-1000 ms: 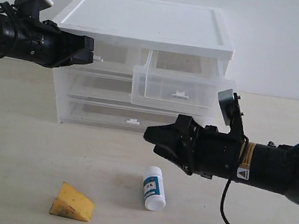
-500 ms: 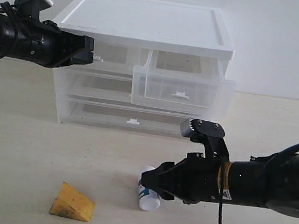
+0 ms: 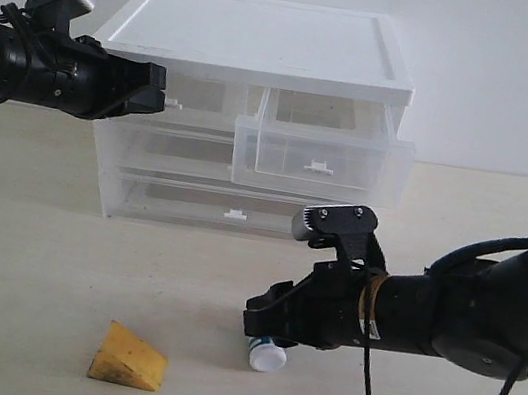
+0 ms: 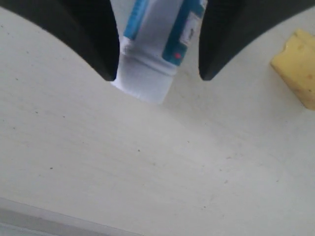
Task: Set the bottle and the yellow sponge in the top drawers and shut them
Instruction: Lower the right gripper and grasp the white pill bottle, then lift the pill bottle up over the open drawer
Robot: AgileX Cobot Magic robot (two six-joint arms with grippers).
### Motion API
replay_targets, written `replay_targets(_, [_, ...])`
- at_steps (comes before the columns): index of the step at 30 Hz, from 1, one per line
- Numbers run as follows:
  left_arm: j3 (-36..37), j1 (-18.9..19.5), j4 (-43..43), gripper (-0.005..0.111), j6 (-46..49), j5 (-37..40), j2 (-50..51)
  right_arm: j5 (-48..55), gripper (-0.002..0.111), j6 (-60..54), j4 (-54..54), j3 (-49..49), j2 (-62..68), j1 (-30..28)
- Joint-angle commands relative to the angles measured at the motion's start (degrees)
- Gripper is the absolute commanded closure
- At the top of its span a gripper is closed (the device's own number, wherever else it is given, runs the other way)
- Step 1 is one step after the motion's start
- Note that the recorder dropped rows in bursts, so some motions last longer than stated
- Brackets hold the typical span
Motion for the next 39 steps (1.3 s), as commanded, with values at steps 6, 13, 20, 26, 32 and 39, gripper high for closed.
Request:
replay_targets(6, [-0.82, -0.61, -1.03, 0.103, -0.38, -0.54, 1.56, 1.48, 0.064, -5.03, 6.79, -0.48, 0.99, 1.07])
replay_targets(13, [-0.82, -0.61, -0.9, 0.103, -0.38, -0.54, 1.56, 0.71, 0.064, -6.4, 8.3, -0.48, 3.87, 1.07])
replay_targets(20, [-0.82, -0.61, -0.9, 0.103, -0.38, -0.54, 1.56, 3.88, 0.082, -4.3, 6.44, -0.48, 3.71, 1.16])
replay_targets(26, [-0.82, -0.61, -0.91, 0.103, -0.38, -0.78, 1.56, 5.63, 0.108, 3.01, -0.34, -0.48, -0.23, 2.92])
replay_targets(32, [-0.82, -0.61, -0.91, 0.103, -0.38, -0.95, 1.56, 4.52, 0.108, 10.15, -7.79, -0.48, -9.78, 4.89])
replay_targets(39, [-0.82, -0.61, 0.22, 0.103, -0.38, -0.78, 1.56, 3.77, 0.108, 10.87, -8.51, -0.95, -24.22, 4.89])
